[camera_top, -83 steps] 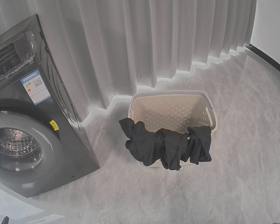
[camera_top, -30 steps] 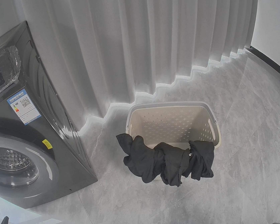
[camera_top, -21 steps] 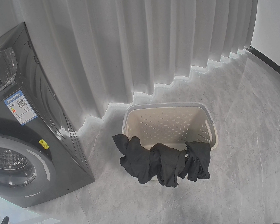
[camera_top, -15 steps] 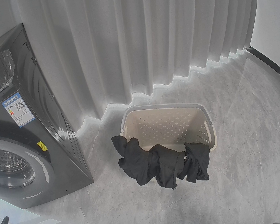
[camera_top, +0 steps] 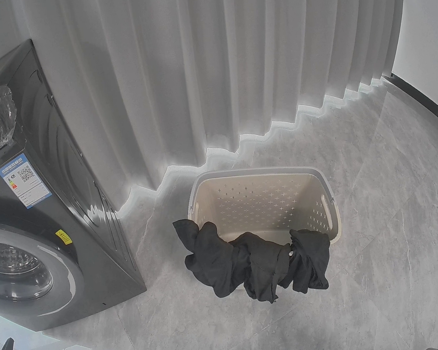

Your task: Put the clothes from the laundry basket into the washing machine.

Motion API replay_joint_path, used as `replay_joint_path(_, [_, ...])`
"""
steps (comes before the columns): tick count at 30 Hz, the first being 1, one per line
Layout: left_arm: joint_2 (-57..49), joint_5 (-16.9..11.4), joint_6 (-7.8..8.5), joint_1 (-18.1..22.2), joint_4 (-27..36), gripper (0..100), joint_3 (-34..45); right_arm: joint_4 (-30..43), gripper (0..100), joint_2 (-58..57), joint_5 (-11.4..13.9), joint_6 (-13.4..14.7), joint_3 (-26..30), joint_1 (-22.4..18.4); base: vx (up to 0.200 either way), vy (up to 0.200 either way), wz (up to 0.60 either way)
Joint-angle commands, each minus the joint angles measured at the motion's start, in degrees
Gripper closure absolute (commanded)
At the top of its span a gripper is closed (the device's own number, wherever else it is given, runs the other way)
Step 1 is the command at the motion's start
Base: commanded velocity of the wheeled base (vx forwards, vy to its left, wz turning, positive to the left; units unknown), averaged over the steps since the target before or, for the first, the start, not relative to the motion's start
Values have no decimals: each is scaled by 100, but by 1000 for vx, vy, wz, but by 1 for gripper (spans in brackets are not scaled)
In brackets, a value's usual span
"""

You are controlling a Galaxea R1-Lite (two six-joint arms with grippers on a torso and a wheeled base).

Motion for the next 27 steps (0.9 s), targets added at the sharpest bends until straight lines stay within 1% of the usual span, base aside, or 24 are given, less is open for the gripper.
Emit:
replay_joint_path(1, [-84, 2, -1, 7, 0, 0, 101, -2, 0, -57, 2, -2, 101, 2, 0, 0, 0])
replay_joint_path(13, [-84, 2, -1, 7, 0, 0, 101, -2, 0, -57, 2, 7, 101, 2, 0, 0, 0])
replay_joint_path(19, [-84, 2, -1, -2, 0, 0, 101, -2, 0, -57, 2, 7, 101, 2, 200, 0, 0])
replay_joint_path(27, [-84, 2, 8, -2, 0, 0, 101, -2, 0, -49, 2, -2, 101, -16, 0, 0, 0])
